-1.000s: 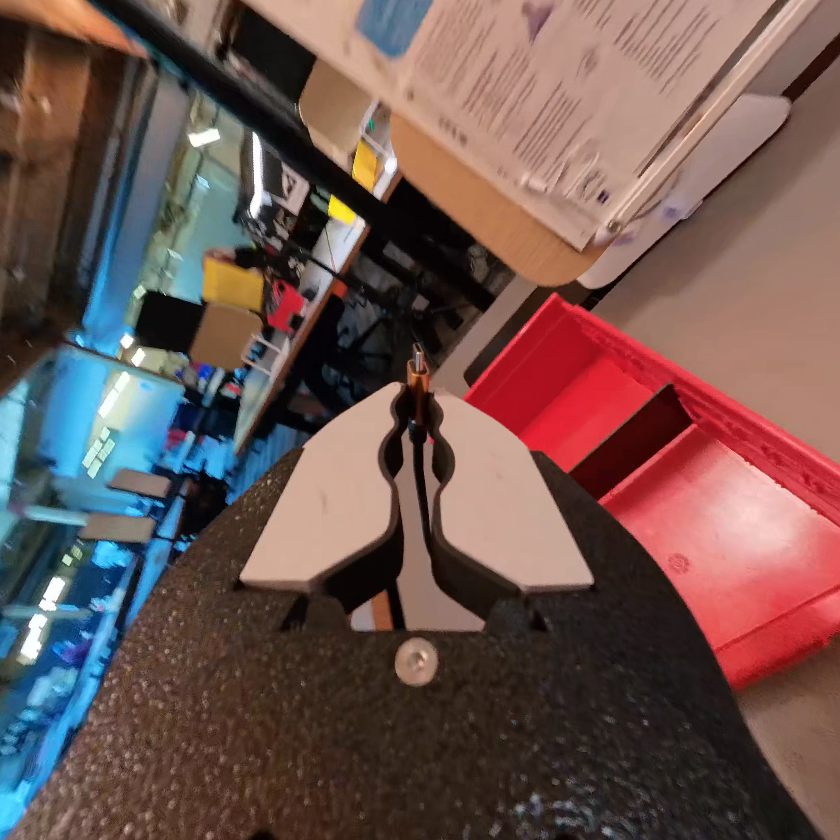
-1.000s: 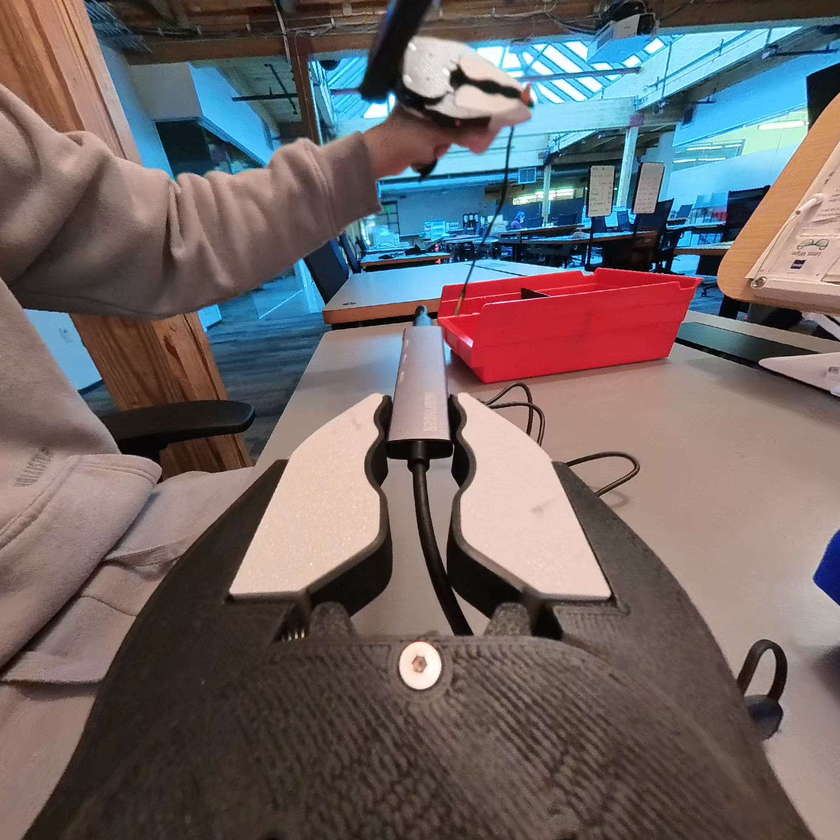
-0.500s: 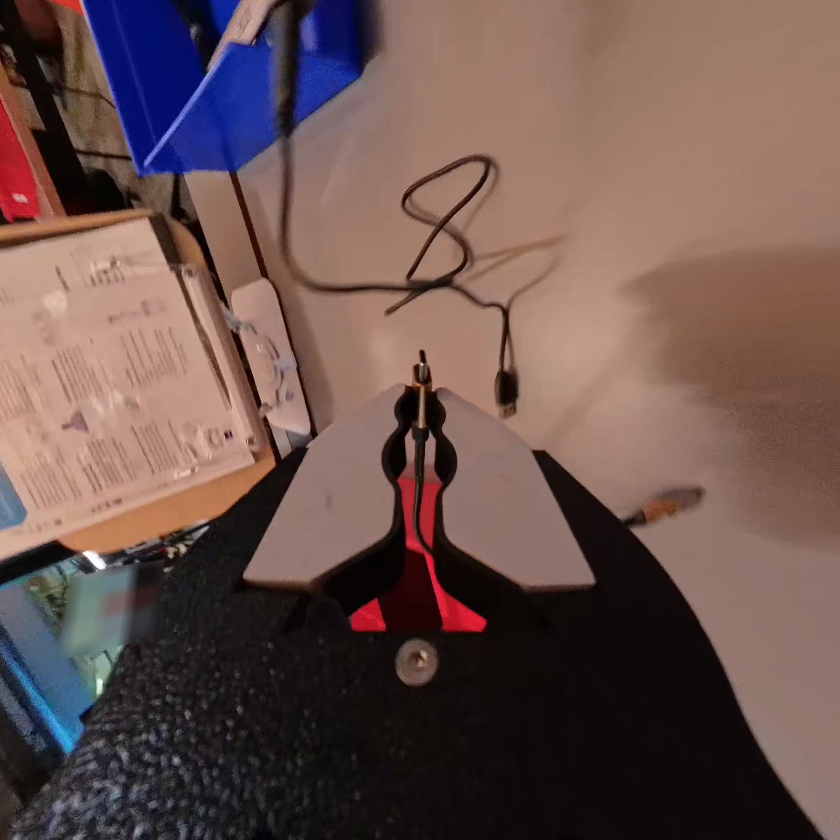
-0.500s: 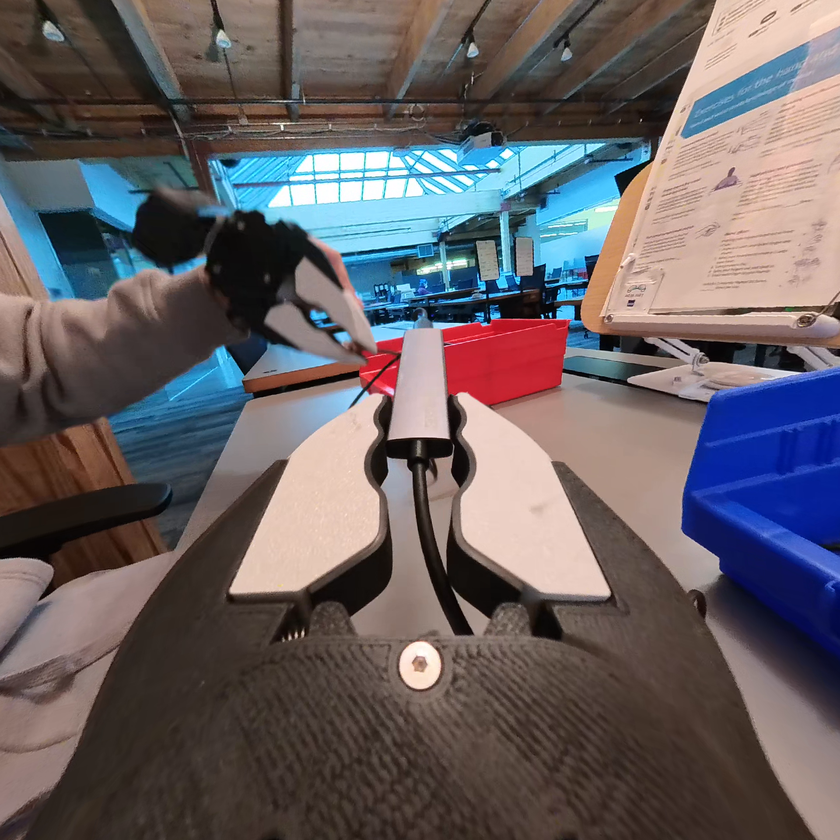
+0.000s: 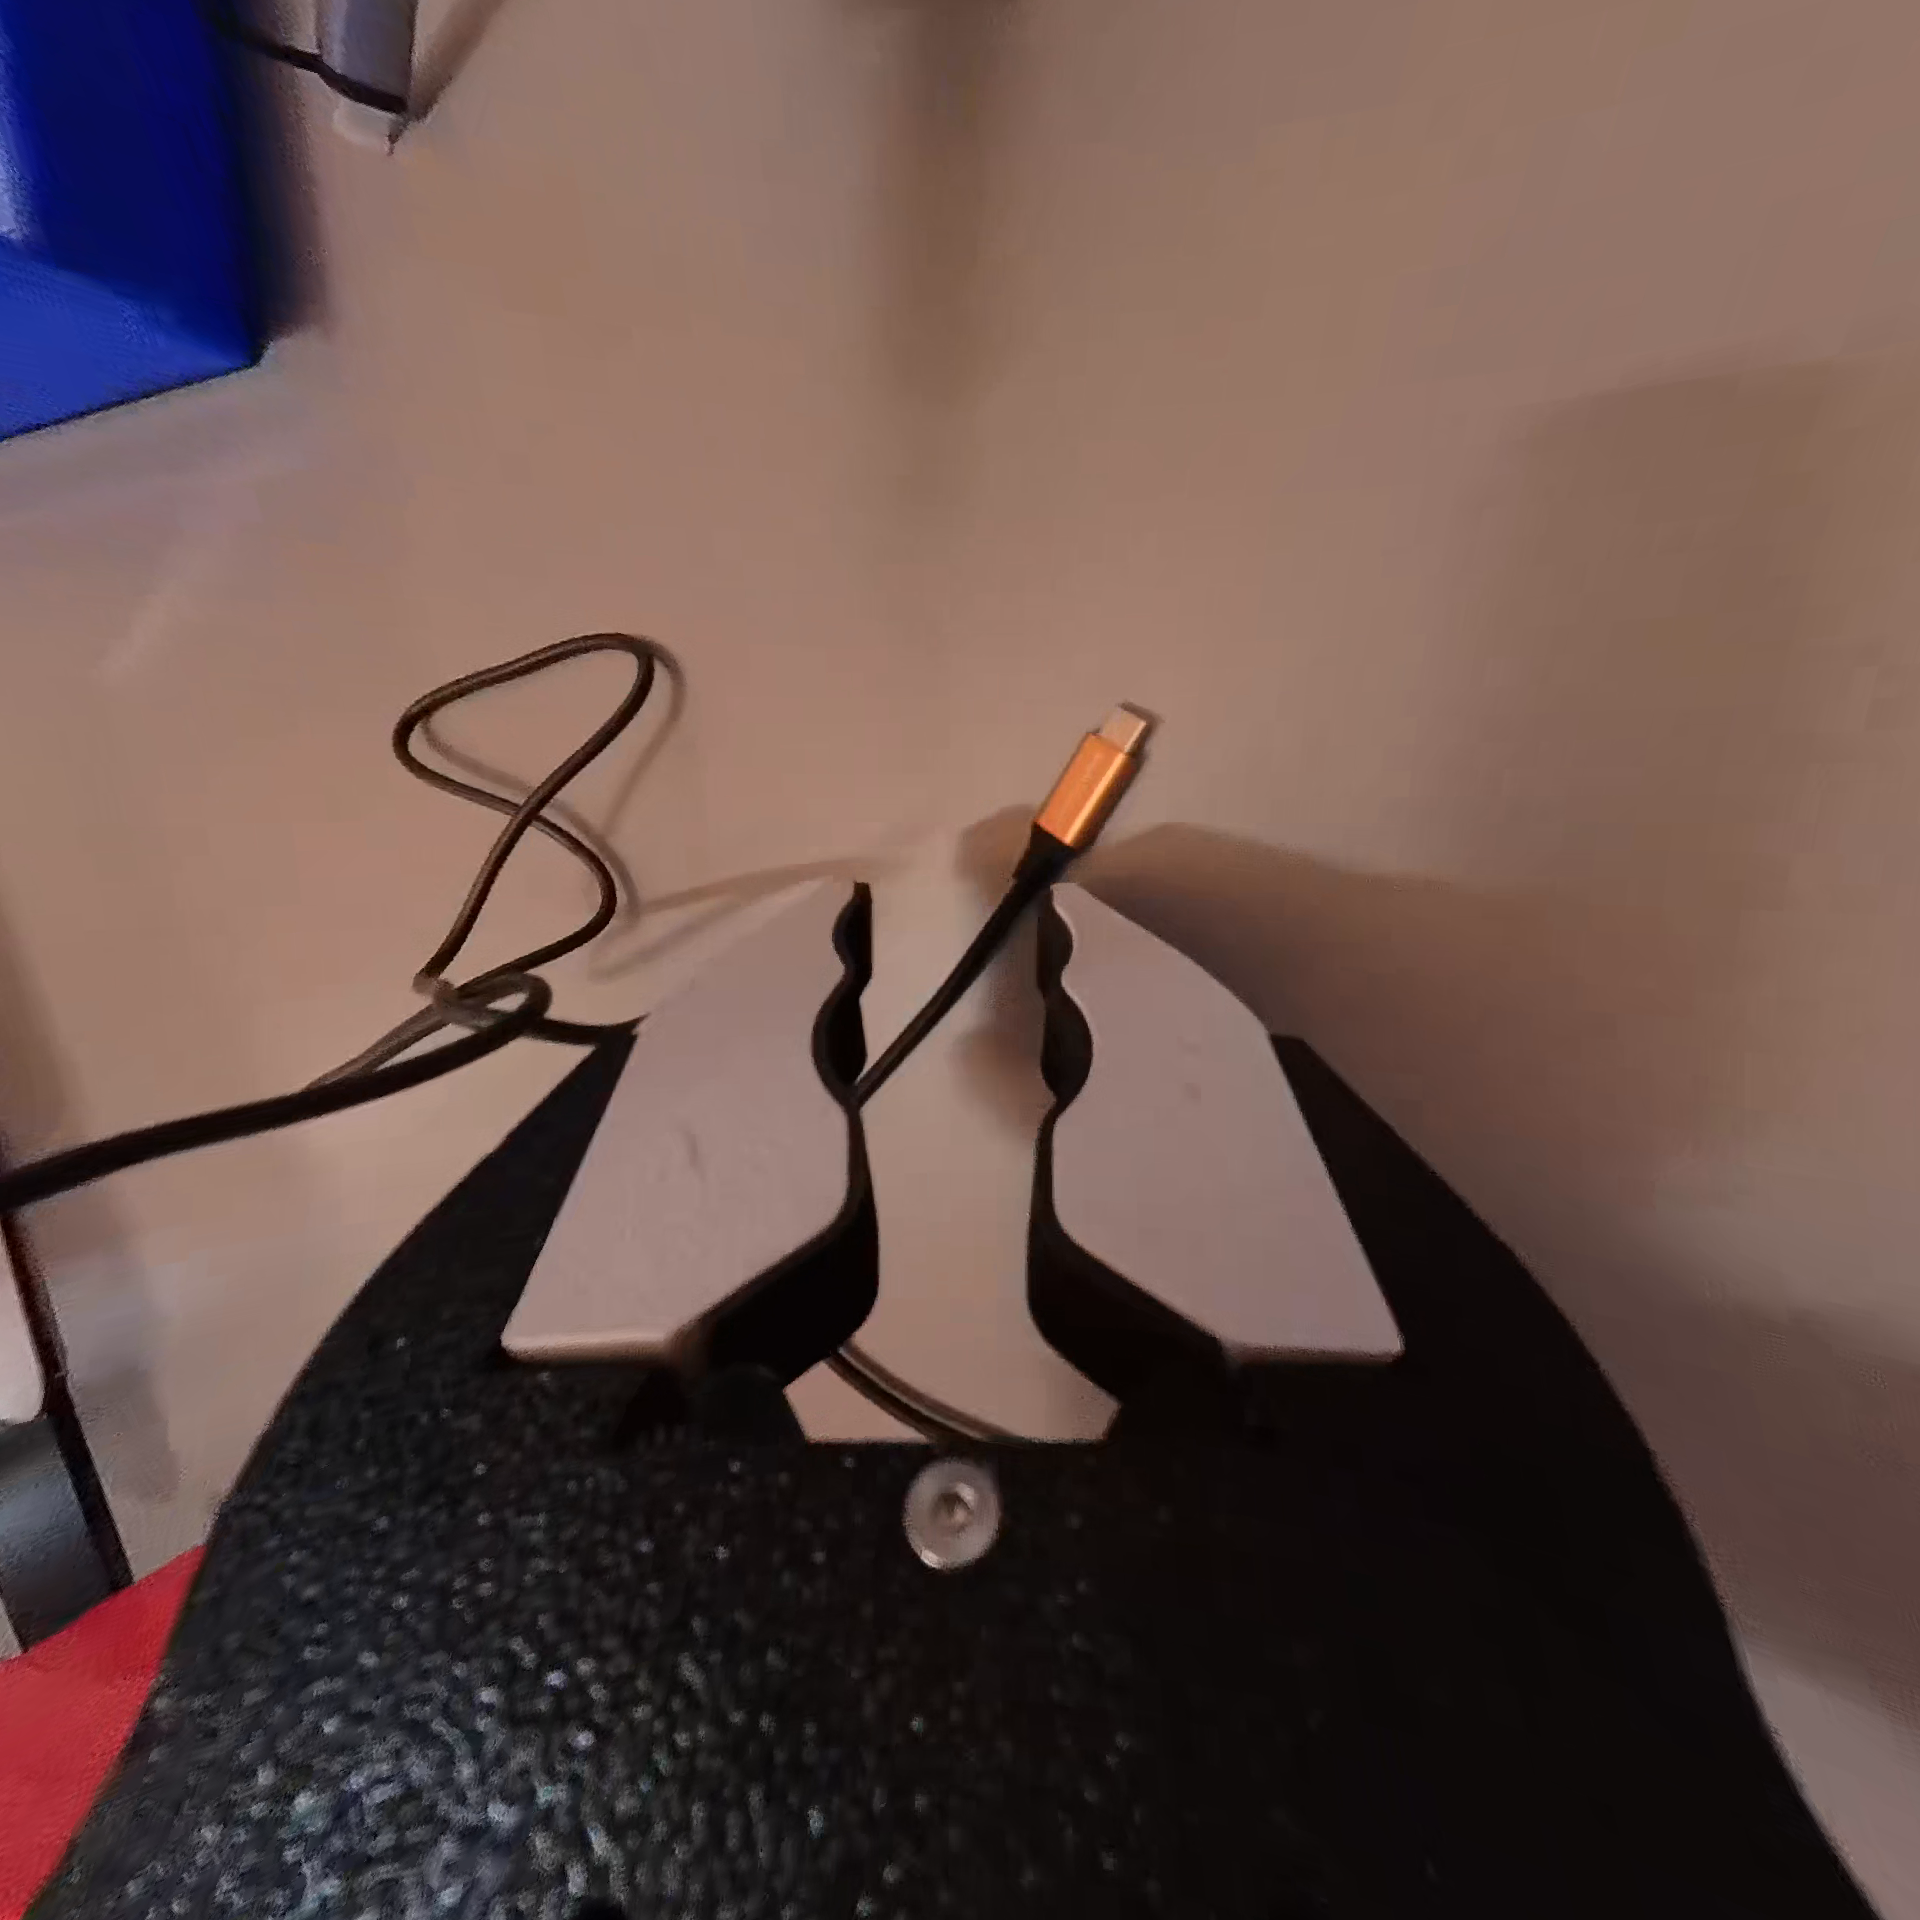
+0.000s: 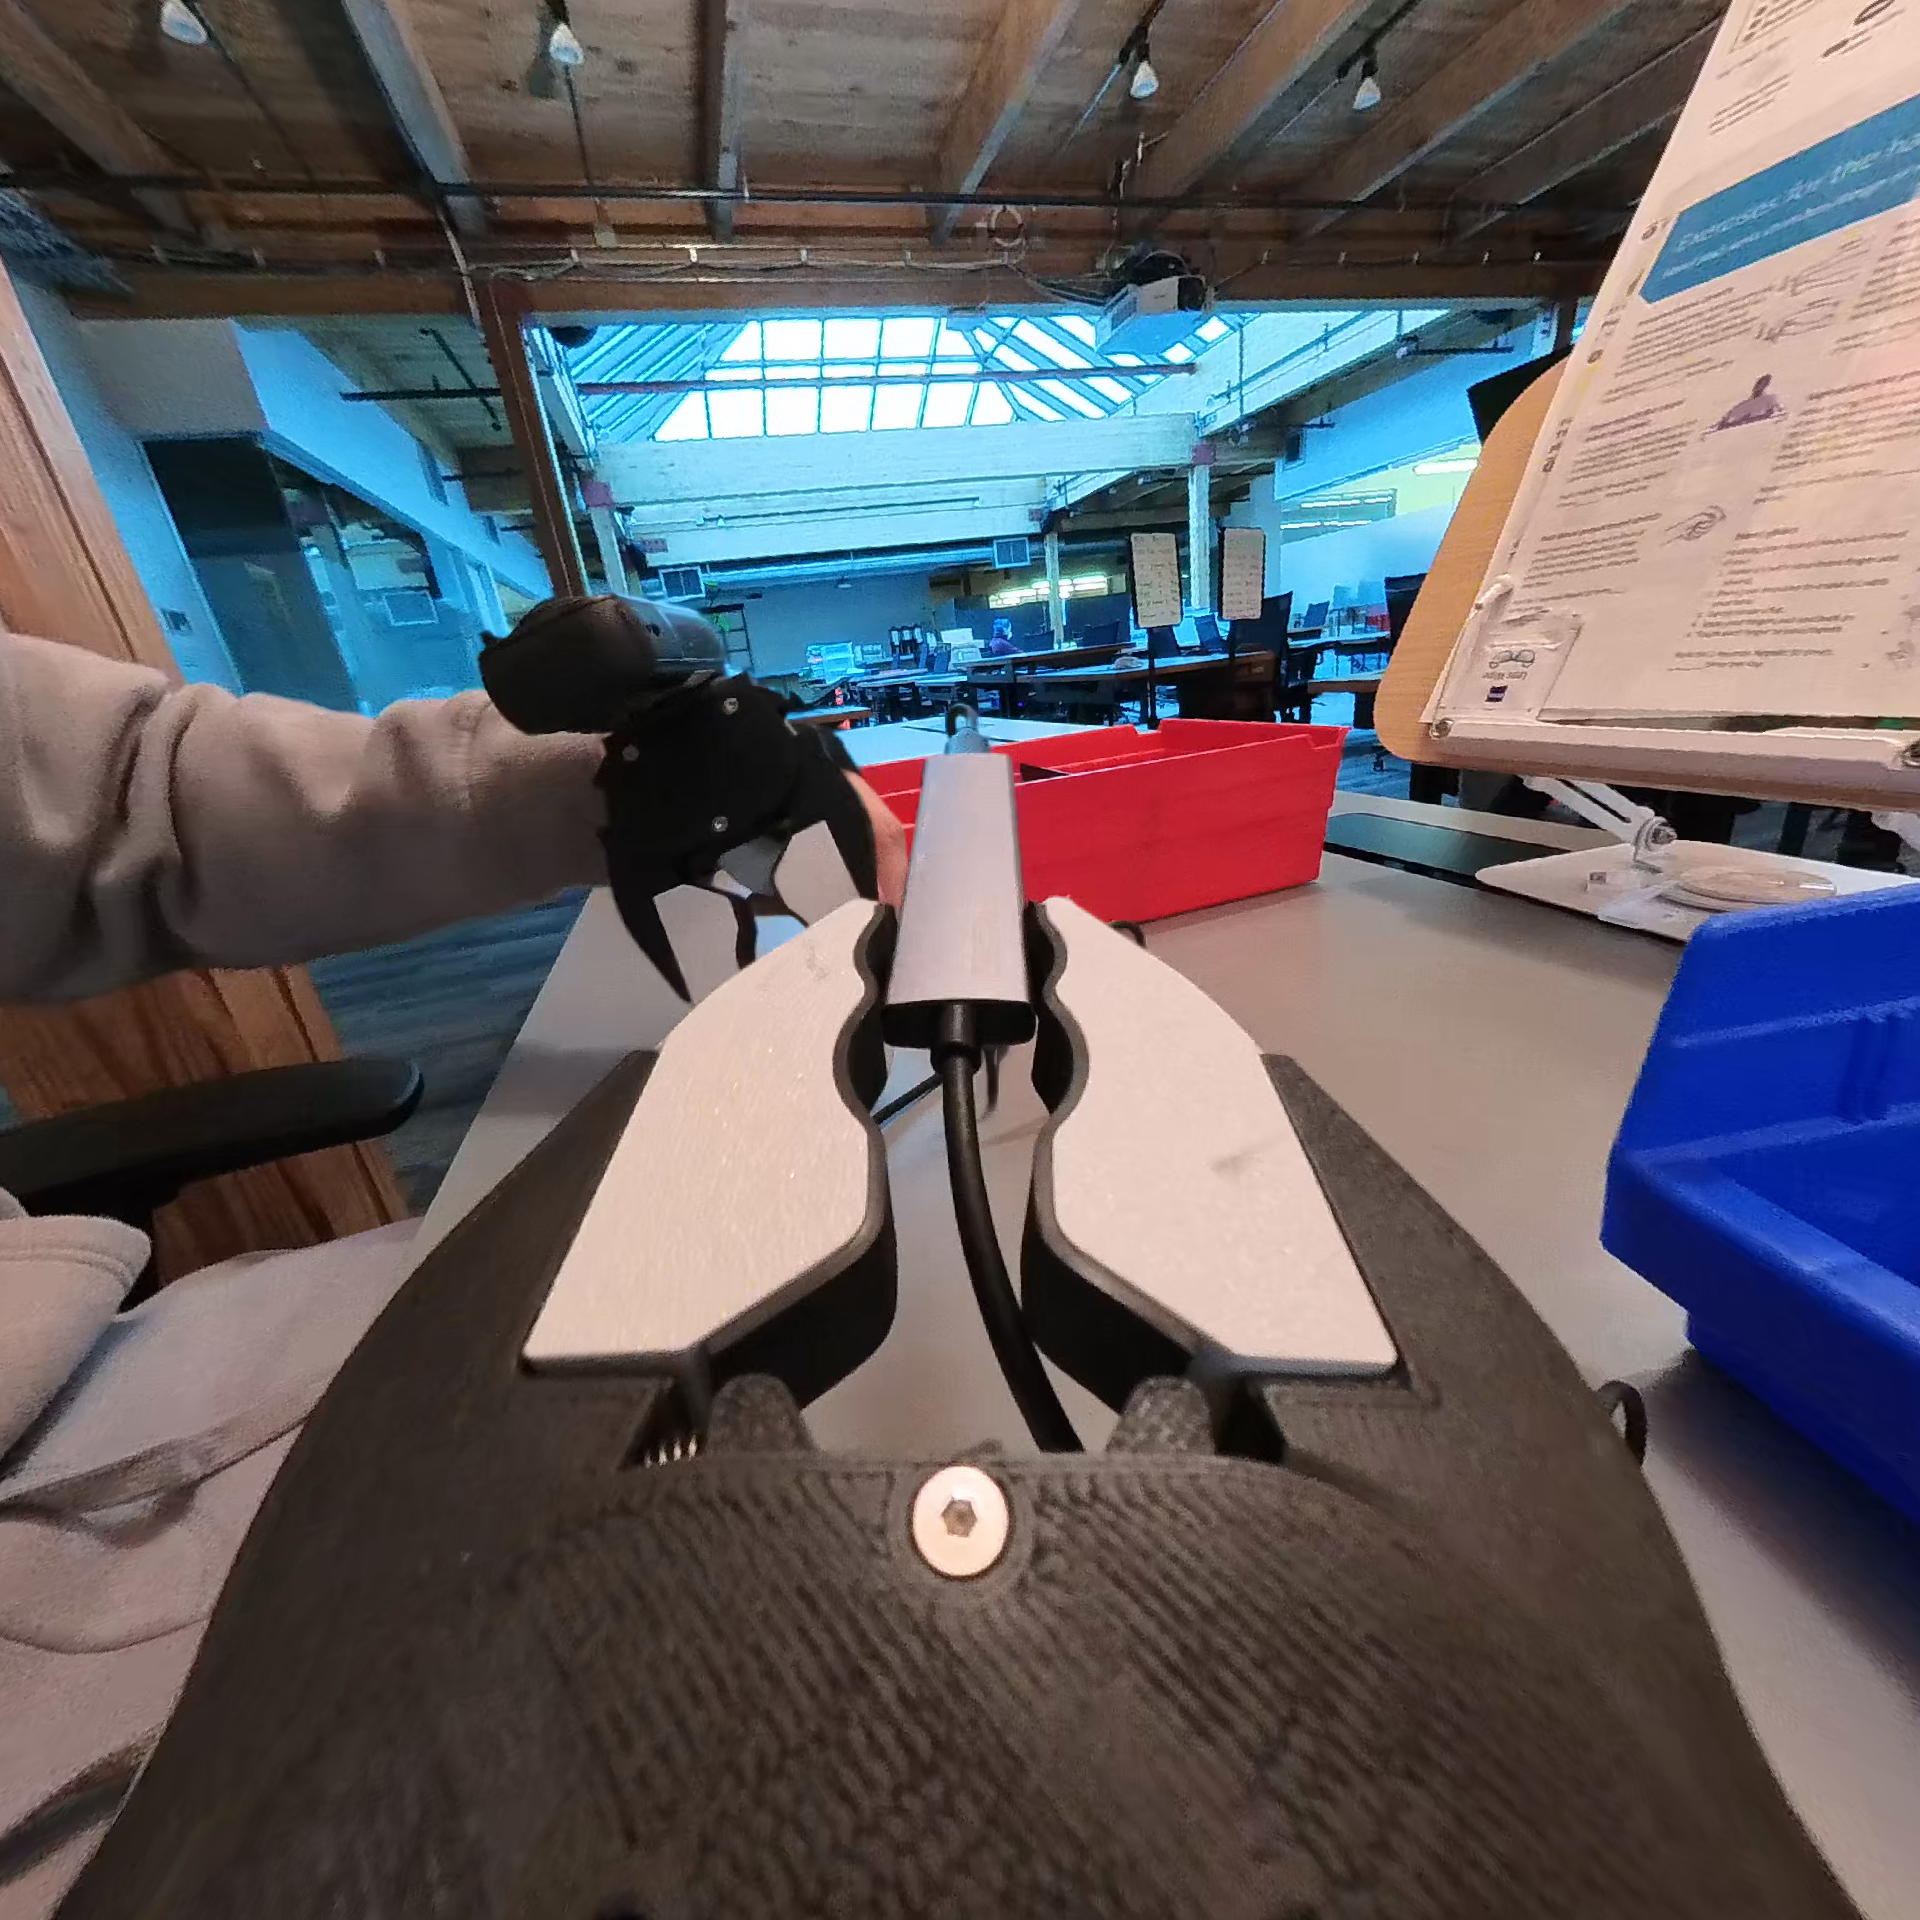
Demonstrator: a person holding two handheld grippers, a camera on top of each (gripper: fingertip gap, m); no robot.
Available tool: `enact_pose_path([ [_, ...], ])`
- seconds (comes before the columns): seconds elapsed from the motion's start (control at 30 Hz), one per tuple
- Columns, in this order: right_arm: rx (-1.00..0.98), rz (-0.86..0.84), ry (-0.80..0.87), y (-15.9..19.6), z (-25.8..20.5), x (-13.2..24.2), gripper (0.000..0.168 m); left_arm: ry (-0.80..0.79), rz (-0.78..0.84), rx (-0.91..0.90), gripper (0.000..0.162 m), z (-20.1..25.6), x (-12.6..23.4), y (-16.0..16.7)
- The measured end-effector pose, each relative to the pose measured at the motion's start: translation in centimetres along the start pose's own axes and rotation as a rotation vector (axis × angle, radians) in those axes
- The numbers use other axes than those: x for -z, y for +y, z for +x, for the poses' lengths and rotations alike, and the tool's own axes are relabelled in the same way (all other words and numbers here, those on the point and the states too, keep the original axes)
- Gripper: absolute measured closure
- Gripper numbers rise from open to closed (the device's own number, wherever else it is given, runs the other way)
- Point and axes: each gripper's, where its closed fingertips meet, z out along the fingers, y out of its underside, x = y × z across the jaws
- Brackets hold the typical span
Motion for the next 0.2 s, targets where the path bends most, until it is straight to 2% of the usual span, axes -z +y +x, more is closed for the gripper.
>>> enact_pose_path([
  [0.03,0.000,-0.001,-0.006,0.0,-0.1,0.0,0.144,0.038,-0.011,-0.027,0.138,0.4,0.0,0.1],
  [0.2,-0.012,0.008,-0.013,-0.1,0.0,0.1,0.144,0.173,-0.078,-0.043,0.132,1.0,-1.4,0.6],
])
